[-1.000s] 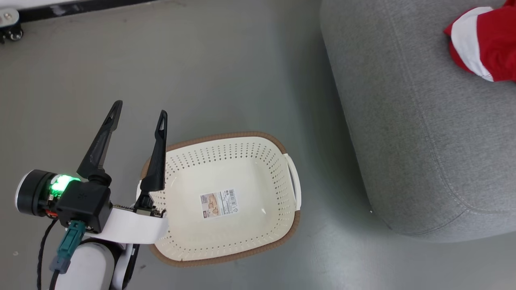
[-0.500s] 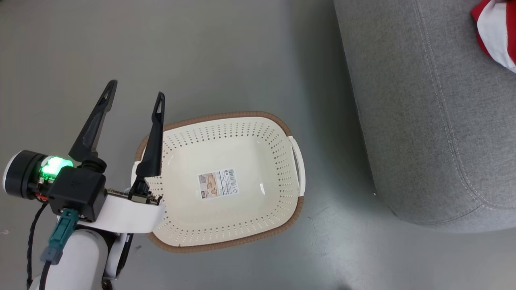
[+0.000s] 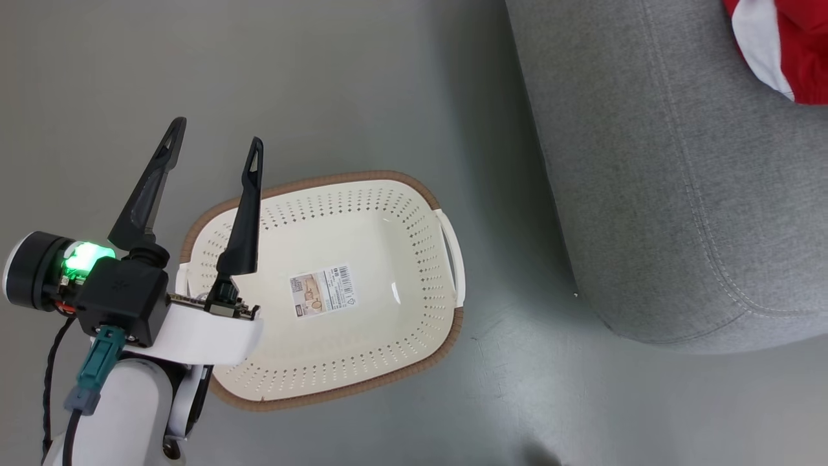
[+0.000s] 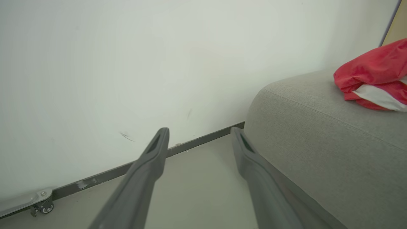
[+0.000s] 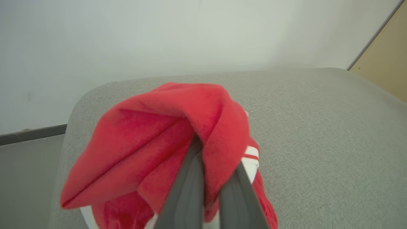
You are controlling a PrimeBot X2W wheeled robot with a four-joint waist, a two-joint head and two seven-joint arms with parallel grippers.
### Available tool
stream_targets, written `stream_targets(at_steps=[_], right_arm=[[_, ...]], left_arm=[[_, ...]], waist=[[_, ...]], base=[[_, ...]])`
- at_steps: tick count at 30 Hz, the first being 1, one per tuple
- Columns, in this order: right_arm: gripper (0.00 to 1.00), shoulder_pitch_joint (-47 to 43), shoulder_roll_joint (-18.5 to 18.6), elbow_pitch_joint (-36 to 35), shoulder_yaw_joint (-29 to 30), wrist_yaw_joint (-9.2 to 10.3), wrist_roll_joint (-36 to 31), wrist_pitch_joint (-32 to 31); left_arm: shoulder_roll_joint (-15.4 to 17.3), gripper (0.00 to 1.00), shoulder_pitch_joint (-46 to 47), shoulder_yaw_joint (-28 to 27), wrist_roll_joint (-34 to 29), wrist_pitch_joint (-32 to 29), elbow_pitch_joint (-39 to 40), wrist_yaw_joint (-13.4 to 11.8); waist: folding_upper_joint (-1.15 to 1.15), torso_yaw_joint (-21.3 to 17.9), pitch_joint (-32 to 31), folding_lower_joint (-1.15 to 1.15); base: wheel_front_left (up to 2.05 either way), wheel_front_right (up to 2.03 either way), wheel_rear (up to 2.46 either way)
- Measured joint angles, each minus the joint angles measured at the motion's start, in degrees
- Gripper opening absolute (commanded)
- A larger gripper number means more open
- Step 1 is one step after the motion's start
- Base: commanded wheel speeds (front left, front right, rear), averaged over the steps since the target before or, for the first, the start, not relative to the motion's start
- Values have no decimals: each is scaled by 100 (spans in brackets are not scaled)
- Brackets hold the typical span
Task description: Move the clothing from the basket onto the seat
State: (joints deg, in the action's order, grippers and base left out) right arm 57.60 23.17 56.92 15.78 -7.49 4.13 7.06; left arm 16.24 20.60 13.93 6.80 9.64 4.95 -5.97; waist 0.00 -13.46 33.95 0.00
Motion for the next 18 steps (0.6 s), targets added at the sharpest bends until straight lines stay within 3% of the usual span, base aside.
stream_targets(at_steps=[10, 12, 13, 15, 18], right_arm=[[0, -16, -75, 145, -347, 0, 203, 59], [36, -26, -143, 197, -350, 0, 269, 74], [49, -30, -159, 256, -385, 0, 326, 62], [100, -101, -157, 277, -503, 0, 367, 49], [100, -213, -164, 289, -637, 0, 394, 41]], left_arm=[[-44, 100, 69, -4, 0, 127, -186, -7], [-54, 100, 69, -3, 1, 137, -237, -7], [-59, 100, 69, -3, 1, 155, -259, -8], [-76, 100, 69, -3, 3, 158, -298, -8], [-108, 100, 69, -10, 12, 209, -353, -9]], waist=[[0, -119, -133, 0], [0, -135, -178, 0], [0, -143, -202, 0], [0, -156, -251, 0], [0, -178, -325, 0]], base=[[0, 0, 0], [0, 0, 0], [0, 0, 0], [0, 0, 0], [0, 0, 0]])
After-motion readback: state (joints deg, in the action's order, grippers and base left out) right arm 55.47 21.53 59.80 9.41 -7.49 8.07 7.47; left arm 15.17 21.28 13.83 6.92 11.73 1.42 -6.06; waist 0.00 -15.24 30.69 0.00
